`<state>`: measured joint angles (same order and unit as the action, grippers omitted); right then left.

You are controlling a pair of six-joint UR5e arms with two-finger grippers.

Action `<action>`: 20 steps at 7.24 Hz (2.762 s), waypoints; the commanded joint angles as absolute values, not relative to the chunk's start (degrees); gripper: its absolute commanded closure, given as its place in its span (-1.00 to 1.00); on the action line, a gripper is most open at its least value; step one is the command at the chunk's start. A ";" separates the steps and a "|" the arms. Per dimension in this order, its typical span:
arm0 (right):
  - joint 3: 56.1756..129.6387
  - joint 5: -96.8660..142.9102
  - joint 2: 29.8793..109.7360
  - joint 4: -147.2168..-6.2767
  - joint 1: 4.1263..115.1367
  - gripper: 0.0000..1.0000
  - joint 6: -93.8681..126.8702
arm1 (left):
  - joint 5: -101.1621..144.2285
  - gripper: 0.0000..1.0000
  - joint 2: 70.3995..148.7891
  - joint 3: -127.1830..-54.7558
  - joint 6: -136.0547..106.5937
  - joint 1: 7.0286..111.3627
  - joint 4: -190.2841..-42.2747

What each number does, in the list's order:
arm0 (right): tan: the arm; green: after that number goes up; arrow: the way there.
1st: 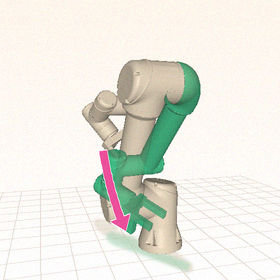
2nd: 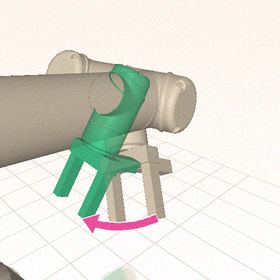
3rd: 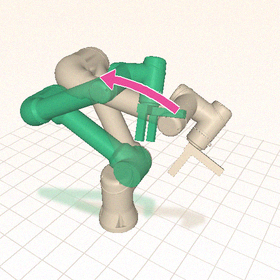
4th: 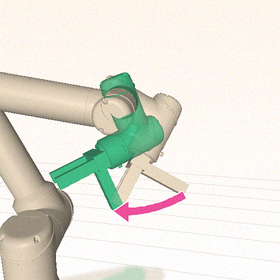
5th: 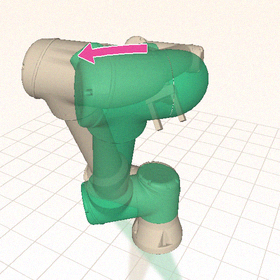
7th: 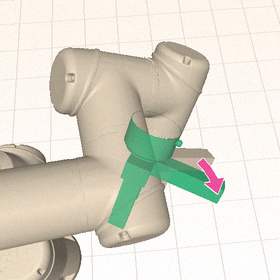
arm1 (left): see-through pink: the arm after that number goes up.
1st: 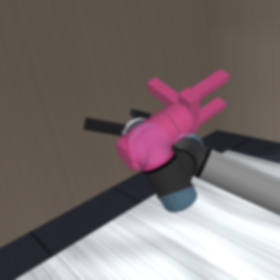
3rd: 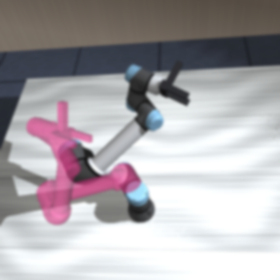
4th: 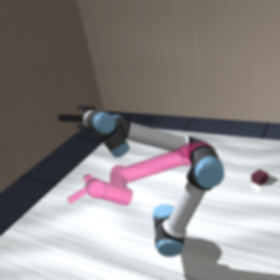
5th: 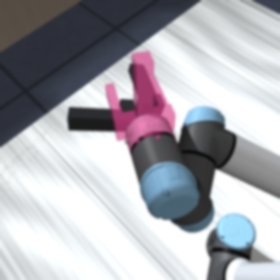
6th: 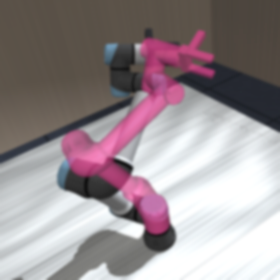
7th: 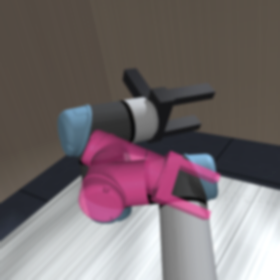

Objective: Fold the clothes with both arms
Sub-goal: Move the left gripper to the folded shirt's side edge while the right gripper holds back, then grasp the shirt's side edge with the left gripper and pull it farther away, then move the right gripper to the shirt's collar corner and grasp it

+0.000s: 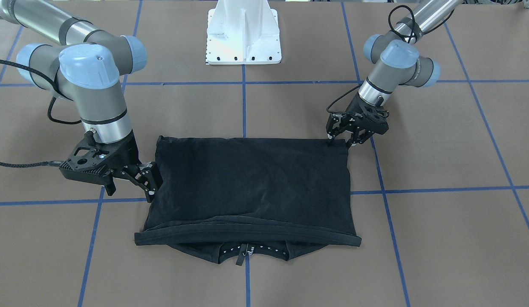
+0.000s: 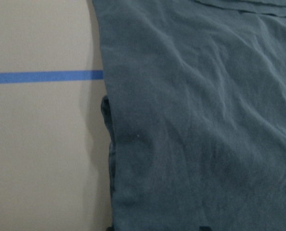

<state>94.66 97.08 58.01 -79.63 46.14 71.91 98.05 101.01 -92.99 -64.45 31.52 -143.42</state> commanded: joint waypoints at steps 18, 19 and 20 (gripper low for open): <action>93.72 94.84 53.82 -79.54 39.64 -1.00 76.01 | 106.61 -1.00 132.38 -48.94 -25.00 64.12 -144.49; 87.86 94.22 49.09 -78.84 39.20 -1.00 77.50 | 108.00 -1.00 127.14 -55.74 -24.87 64.42 -144.32; 80.32 92.13 45.04 -73.62 38.68 -1.00 79.00 | 108.10 -1.00 124.57 -60.68 -25.74 64.42 -143.79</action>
<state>88.37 94.04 50.05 -77.82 39.32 77.16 106.33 128.42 -54.60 -25.84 63.65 -144.23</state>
